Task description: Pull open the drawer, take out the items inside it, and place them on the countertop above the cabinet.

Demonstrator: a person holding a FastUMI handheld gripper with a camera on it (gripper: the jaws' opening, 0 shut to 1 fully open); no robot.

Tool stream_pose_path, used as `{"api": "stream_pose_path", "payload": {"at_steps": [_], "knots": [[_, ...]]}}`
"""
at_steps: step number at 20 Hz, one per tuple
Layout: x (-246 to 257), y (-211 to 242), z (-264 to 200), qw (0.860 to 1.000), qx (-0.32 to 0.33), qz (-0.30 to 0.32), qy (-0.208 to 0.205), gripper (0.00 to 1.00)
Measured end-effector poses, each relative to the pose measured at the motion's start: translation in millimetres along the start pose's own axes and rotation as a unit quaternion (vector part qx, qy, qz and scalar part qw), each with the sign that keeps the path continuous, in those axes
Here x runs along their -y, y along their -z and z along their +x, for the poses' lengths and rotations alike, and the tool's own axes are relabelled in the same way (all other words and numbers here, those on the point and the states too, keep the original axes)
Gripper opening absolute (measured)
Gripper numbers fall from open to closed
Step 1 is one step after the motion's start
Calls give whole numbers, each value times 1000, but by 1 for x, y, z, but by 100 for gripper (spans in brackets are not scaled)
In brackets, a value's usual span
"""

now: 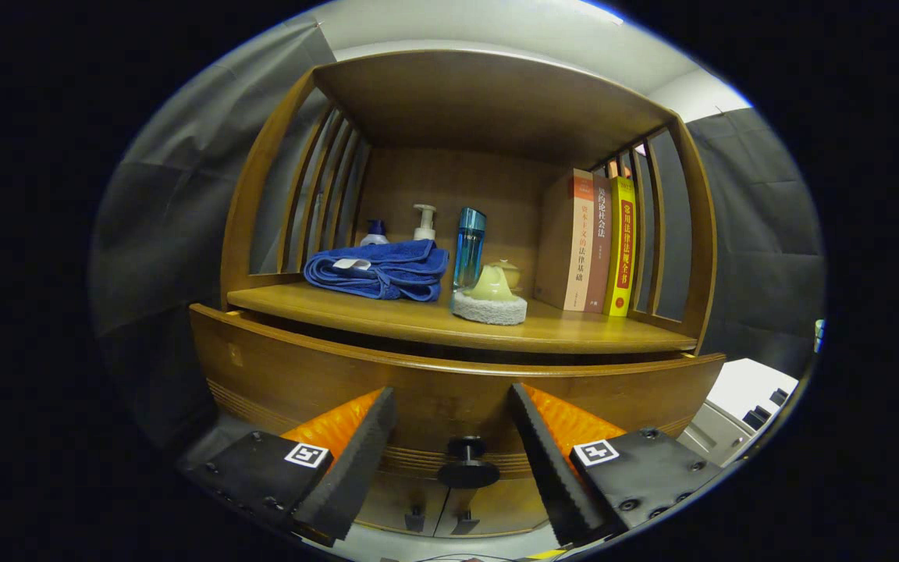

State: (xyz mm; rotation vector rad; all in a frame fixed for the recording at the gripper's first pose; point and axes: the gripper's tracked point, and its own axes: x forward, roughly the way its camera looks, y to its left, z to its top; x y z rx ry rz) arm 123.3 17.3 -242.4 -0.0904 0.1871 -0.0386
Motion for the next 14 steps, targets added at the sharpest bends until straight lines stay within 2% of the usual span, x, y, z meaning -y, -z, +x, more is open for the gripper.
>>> {"api": "stream_pose_path", "payload": {"at_steps": [9, 14], "knots": [[0, 4, 33, 1000, -2, -3, -1, 99], [-1, 6, 30, 1000, 2, -16, 0, 99]]}}
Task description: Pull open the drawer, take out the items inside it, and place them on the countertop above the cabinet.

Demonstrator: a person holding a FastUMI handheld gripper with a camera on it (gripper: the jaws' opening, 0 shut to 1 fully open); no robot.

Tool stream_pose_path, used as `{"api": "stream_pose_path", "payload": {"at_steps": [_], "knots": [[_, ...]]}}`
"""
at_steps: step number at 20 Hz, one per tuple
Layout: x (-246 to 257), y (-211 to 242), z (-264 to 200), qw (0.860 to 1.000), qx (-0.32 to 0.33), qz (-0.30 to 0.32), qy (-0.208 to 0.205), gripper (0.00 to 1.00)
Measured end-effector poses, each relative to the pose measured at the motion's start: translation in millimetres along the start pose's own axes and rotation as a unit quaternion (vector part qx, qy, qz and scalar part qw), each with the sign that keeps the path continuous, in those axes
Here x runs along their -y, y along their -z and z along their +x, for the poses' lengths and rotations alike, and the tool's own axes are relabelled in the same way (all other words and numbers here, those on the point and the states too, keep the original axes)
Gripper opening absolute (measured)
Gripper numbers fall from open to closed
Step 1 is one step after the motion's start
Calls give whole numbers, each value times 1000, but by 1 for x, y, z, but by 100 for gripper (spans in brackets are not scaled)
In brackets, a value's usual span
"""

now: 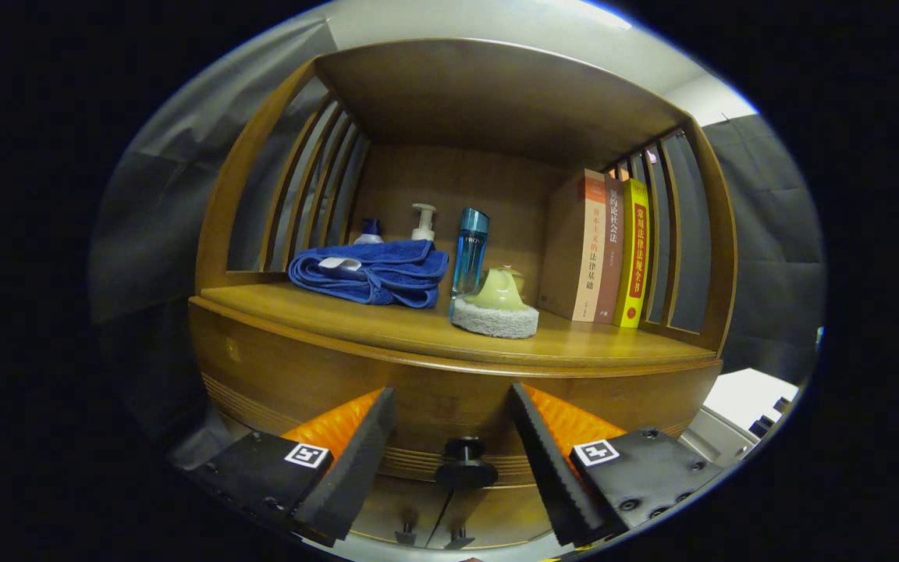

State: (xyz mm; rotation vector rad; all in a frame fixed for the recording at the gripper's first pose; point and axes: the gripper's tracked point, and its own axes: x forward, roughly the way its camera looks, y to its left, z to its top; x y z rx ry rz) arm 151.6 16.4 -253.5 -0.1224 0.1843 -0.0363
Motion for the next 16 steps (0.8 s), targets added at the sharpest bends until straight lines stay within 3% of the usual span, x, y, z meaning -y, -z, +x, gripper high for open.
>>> {"api": "stream_pose_path", "payload": {"at_steps": [4, 16], "knots": [[-3, -12, 1, 999, 3, 28, -16, 99], [73, -92, -88, 997, 34, 61, 35, 98]]}}
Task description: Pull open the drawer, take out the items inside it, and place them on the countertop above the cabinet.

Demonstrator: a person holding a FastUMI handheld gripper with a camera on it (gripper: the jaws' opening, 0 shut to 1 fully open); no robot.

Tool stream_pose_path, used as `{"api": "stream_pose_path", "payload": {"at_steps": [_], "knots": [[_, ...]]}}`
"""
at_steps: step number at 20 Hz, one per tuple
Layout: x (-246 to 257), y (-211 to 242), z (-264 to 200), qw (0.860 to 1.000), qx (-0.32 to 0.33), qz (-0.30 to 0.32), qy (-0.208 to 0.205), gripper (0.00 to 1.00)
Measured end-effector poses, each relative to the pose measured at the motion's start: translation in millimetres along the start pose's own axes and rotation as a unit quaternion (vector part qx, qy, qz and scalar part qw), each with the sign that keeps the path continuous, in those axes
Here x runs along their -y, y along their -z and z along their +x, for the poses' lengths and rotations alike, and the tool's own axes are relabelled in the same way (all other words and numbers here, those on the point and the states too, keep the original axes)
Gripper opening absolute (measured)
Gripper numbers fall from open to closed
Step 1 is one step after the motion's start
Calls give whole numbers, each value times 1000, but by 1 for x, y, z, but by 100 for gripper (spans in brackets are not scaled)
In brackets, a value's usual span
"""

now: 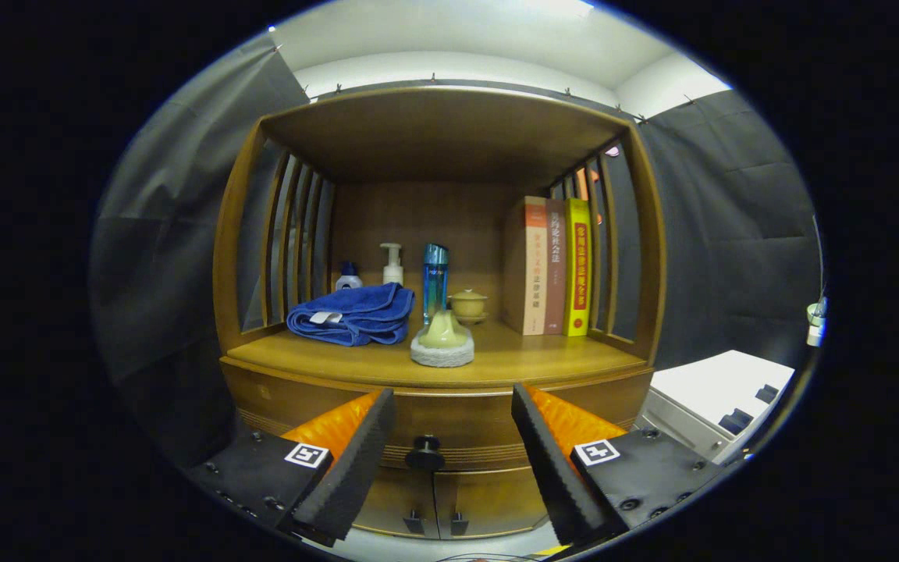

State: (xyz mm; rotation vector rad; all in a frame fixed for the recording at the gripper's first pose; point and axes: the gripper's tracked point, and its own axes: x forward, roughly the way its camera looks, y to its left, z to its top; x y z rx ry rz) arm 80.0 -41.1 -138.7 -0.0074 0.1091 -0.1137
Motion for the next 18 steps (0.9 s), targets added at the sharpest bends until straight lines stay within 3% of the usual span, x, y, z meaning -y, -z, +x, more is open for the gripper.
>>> {"api": "stream_pose_path", "payload": {"at_steps": [7, 12, 18], "knots": [[21, -76, -74, 999, 40, -12, -7, 98], [19, -88, -97, 999, 38, -13, -13, 98], [4, -89, -93, 999, 44, -9, -22, 98]]}}
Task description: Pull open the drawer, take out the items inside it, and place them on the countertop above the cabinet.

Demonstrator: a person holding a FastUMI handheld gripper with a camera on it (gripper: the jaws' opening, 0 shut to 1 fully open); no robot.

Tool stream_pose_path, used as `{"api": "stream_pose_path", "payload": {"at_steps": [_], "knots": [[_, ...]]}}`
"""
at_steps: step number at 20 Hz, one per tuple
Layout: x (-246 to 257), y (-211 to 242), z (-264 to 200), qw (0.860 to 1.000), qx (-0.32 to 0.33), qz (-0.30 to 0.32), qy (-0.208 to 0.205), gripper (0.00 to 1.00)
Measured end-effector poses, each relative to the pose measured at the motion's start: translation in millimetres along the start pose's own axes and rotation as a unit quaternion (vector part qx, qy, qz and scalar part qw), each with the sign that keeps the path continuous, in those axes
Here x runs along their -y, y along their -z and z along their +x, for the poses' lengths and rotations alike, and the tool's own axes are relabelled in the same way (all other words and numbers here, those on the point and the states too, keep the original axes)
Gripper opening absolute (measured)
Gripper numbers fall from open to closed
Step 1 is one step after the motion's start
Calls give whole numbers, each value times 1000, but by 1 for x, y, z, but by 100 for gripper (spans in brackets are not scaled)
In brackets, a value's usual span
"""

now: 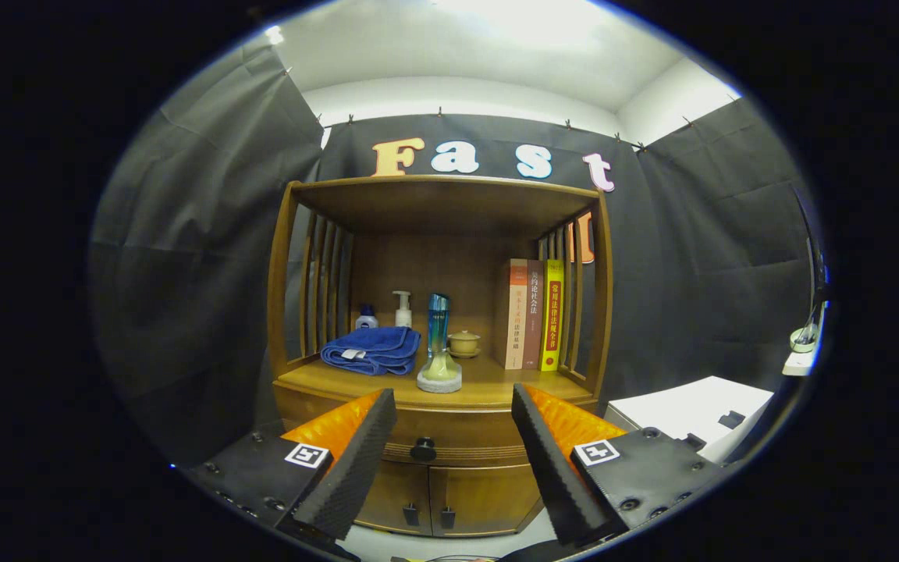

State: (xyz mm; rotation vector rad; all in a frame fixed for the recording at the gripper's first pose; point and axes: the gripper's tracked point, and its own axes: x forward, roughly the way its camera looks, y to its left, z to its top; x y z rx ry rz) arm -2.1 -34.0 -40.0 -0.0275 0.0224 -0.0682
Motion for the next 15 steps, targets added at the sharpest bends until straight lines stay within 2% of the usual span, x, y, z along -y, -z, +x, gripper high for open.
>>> {"api": "stream_pose_path", "payload": {"at_steps": [15], "knots": [[-5, -3, -7, 1000, -2, -1, 1, 98]]}}
